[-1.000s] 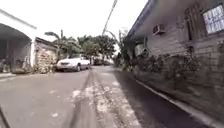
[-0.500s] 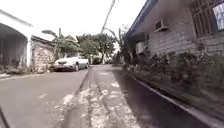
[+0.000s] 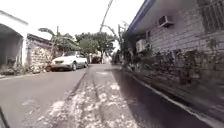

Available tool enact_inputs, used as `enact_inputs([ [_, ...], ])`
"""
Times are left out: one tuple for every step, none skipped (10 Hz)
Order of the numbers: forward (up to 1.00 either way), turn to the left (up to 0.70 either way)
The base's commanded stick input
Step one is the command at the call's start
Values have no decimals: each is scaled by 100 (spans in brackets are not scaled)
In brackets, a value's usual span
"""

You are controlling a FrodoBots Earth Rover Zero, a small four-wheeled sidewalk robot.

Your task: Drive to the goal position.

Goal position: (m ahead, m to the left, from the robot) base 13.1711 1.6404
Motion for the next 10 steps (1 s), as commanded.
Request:
enact_inputs([
  [70,0],
  [70,0],
  [70,0],
  [70,2],
  [70,2],
  [70,0],
  [70,0],
  [70,0],
  [70,0],
  [70,0],
])
